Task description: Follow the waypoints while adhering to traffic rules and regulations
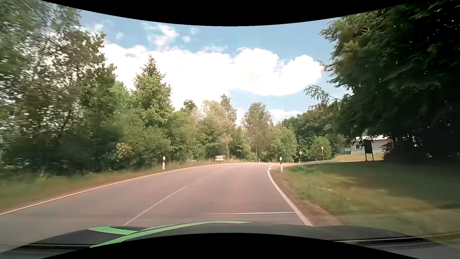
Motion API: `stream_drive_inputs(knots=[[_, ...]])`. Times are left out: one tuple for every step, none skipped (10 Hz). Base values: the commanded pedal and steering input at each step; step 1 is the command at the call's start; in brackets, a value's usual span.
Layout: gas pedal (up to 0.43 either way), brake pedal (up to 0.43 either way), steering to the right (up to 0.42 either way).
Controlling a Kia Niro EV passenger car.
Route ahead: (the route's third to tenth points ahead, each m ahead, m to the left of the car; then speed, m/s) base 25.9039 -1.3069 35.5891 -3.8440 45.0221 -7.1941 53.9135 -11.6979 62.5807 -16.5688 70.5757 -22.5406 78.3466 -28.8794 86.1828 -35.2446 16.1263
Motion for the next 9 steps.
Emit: stream_drive_inputs(knots=[[0.000,0.049,0.042],[0.000,0.049,0.042],[0.000,0.049,0.043],[0.000,0.049,0.046],[0.000,0.055,0.047],[0.000,0.055,0.047],[0.000,0.055,0.048],[0.000,0.061,0.048],[0.000,0.061,0.048]])
